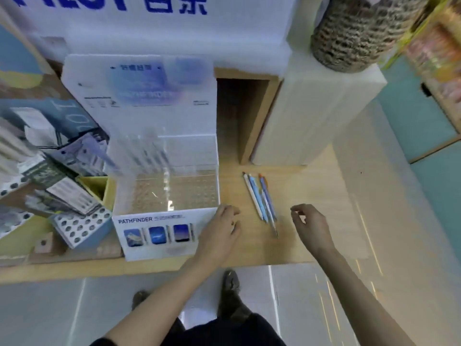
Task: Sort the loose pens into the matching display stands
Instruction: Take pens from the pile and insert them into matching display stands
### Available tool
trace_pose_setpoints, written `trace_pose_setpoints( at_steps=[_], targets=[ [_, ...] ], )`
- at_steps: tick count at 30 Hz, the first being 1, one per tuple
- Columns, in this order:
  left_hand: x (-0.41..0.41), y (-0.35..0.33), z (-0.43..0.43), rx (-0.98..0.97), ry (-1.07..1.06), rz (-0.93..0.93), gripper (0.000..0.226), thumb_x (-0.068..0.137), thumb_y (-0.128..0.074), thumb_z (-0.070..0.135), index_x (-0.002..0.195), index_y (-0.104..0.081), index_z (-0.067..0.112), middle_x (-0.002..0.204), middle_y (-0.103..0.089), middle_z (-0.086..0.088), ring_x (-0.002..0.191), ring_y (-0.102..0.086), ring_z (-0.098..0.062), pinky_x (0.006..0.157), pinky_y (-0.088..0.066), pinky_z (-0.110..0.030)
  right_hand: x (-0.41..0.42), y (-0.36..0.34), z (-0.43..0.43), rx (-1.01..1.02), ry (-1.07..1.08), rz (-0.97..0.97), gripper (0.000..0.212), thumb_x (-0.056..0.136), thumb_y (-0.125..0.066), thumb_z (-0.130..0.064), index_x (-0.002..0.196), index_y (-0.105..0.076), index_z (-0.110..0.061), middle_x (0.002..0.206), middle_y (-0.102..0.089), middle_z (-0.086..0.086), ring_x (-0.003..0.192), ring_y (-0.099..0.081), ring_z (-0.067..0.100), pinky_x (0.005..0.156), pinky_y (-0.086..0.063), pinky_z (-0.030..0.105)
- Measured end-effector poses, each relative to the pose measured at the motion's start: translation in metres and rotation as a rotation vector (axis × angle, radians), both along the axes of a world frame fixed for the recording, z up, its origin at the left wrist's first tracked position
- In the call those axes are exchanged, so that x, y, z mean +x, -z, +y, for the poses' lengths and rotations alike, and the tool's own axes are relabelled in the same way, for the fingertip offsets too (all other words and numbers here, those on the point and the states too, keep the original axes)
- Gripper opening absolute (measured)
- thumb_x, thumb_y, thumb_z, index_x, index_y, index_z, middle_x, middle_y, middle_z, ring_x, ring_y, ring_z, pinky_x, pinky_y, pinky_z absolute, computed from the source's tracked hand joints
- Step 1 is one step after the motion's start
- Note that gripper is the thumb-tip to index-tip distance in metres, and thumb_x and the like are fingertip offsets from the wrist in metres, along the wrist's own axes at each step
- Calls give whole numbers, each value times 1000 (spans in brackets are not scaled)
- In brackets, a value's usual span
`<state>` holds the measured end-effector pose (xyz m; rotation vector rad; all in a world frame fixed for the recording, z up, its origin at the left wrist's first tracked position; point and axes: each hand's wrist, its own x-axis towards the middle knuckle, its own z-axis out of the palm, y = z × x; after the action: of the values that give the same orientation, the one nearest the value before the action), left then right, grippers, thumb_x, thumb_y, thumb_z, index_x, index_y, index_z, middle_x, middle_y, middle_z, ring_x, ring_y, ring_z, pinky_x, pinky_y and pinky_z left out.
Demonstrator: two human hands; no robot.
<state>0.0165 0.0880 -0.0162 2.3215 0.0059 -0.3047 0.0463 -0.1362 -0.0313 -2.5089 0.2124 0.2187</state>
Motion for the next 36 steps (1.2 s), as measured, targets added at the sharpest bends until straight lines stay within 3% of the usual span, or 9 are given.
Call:
trace_pose_setpoints(
  at_steps=[6, 8, 12, 18, 23, 27, 30, 33, 36],
  targets=[
    [51, 32, -66, 190, -218, 163, 55, 89, -58, 47, 121, -46, 3, 119, -49, -14, 106, -50, -26, 80, -40, -31, 29, 46, -27, -145, -41, 68, 30, 93, -44, -20, 107, -62, 1, 116, -55, 20, 108, -52, 41, 90, -41, 38],
    [60, 44, -79, 296, -259, 196, 74, 79, -57, 65, 117, -47, 2, 117, -49, -15, 107, -46, -27, 79, -37, -32, 22, 62, -33, -216, -83, 24, 54, 92, -29, -38, 119, -57, 0, 131, -50, 22, 120, -47, 43, 98, -39, 45],
    [81, 57, -104, 367, -378, 259, 87, 70, -60, 73, 120, -42, 4, 120, -44, -10, 113, -41, -24, 86, -33, -29, 7, 81, -40, -302, -131, 73, 72, 90, -1, -53, 152, -13, -19, 160, -4, 0, 147, 1, 17, 117, 0, 40],
    [92, 65, -126, 468, -392, 218, 56, 86, -52, 51, 117, -46, 4, 118, -47, -10, 102, -51, -23, 73, -35, -28, 8, 92, -41, -342, -100, 25, 63, 96, -12, -47, 151, -21, -18, 159, -15, 3, 146, -6, 17, 116, -3, 41],
    [81, 65, -117, 509, -175, 165, 33, 94, -46, 31, 115, -51, 7, 113, -50, -7, 80, -58, -22, 58, -35, -29, 9, 96, -43, -352, -101, 1, 61, 96, -15, -46, 151, -21, -18, 159, -16, 4, 146, -7, 17, 116, -4, 41],
    [84, 65, -97, 60, -234, 231, 15, 94, -48, 23, 86, -48, 10, 80, -49, -4, 65, -47, -19, 56, -34, -29, 8, 94, -42, -327, -88, -14, 63, 95, -13, -46, 151, -21, -18, 159, -14, 3, 147, -5, 18, 117, -2, 42],
    [81, 44, -75, -413, -270, 379, 27, 96, -53, 23, 73, -47, 11, 64, -49, -1, 57, -50, -10, 53, -38, -15, 16, 82, -30, -176, 21, -37, 60, 93, -24, -39, 138, -44, -6, 152, -30, 15, 143, -21, 31, 116, -10, 44],
    [71, 16, -58, -625, -345, 405, 25, 92, -60, 27, 72, -58, 12, 60, -61, 2, 57, -60, 1, 60, -44, -11, 33, 43, -4, 331, 231, 3, 36, 94, -41, -26, 106, -65, -2, 121, -61, 16, 114, -55, 28, 98, -38, 26],
    [59, -9, -39, -711, -364, 393, 22, 90, -61, 27, 74, -64, 12, 58, -65, 6, 68, -60, -5, 73, -46, -18, 48, -13, 29, 828, 256, 199, 23, 96, -53, -23, 94, -69, -7, 96, -72, 6, 95, -66, 16, 82, -45, 16]
  ],
)
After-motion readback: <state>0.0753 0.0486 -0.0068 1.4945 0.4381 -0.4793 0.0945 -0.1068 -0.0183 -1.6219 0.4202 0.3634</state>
